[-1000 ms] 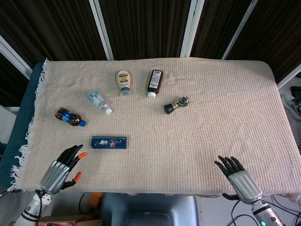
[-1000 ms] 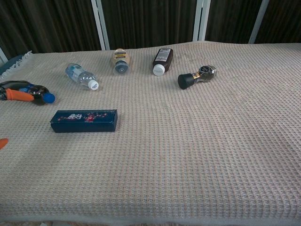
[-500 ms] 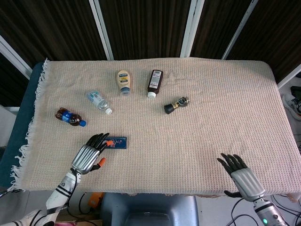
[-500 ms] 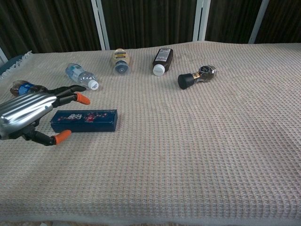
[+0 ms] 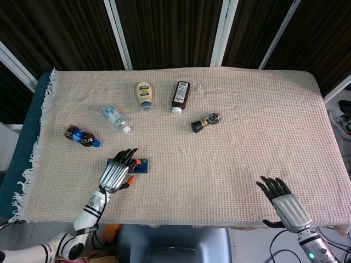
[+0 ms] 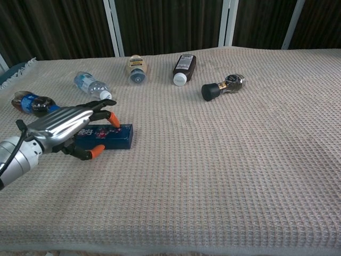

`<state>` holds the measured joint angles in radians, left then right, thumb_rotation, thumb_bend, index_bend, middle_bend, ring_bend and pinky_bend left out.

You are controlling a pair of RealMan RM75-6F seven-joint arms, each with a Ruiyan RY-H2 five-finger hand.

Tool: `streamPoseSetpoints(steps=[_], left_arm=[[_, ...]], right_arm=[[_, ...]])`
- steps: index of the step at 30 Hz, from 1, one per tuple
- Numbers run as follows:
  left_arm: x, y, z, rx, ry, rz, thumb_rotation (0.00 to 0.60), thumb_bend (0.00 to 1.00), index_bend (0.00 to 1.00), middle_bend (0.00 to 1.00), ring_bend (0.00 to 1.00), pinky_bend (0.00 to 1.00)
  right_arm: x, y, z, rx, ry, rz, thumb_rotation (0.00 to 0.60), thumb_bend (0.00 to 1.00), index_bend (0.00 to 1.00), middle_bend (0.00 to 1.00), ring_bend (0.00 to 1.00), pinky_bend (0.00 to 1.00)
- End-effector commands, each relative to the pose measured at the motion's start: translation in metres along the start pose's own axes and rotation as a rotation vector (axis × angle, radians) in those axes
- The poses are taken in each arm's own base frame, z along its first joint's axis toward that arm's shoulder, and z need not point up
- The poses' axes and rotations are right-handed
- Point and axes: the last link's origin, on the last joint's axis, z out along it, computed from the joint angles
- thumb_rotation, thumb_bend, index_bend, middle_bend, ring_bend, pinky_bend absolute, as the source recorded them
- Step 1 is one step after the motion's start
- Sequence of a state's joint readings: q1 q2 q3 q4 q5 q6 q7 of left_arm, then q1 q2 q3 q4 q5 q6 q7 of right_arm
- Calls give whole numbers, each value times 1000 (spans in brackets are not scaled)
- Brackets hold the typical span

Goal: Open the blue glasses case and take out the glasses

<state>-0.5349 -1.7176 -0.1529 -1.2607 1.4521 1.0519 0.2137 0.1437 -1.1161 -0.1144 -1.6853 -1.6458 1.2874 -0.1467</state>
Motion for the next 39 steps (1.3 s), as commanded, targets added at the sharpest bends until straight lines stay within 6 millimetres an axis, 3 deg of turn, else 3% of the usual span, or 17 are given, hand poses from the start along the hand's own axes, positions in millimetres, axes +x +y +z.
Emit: streamPoseSetpoints(steps=[1,17,39], left_arm=[[-2,0,5,13,2,0,600,380,315,5,0,118],[-9,-1,9,17,4,-1,600,416,521,45,0,119],[0,3,16,3,50,16,600,456,594,94,0,132]], right_arm=[[1,0,0,1,2,3,600,188,0,0,0,0],[3,1,-2,3,9,11,600,188,0,0,0,0],[7,2,-4,8,20,25,600,188,0,0,0,0]])
